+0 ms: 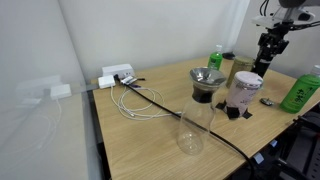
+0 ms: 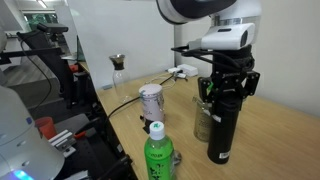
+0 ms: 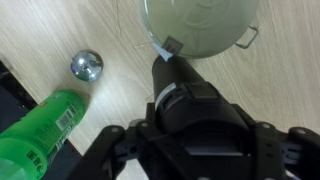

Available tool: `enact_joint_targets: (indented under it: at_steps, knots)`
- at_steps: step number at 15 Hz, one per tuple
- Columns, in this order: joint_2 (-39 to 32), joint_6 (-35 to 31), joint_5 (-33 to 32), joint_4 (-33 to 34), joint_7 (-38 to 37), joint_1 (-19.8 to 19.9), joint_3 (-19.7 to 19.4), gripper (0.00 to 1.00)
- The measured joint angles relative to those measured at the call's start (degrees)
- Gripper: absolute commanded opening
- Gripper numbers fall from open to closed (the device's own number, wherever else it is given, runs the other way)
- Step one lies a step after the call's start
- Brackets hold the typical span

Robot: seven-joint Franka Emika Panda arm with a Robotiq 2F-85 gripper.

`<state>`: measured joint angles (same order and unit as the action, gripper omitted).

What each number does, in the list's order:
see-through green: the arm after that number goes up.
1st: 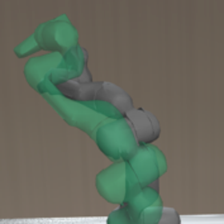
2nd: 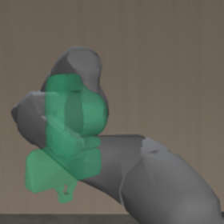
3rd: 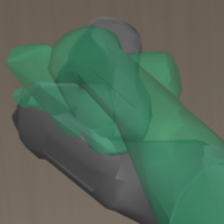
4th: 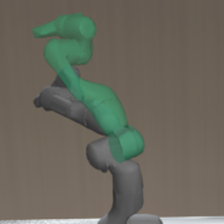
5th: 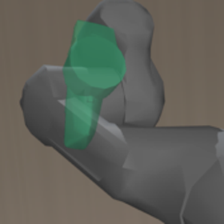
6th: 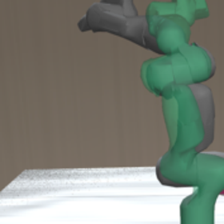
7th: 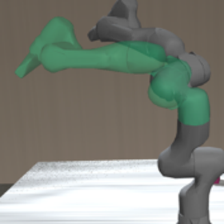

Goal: Pick the black bottle and move it to the left on the table

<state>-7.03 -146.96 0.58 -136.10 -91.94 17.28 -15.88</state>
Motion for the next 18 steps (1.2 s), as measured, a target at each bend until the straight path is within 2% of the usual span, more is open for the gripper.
enact_joint_targets:
  at_steps: [5,10,18]
  knots:
    - [0.0,0.0,-0.2,0.0,0.0,-0.4,-0.4,0.47]
    - [0.1,0.0,-4.8,0.4,-1.8,-1.4,-1.5,0.47]
    - [4.5,1.8,-6.8,2.6,-2.6,-2.3,-1.8,0.47]
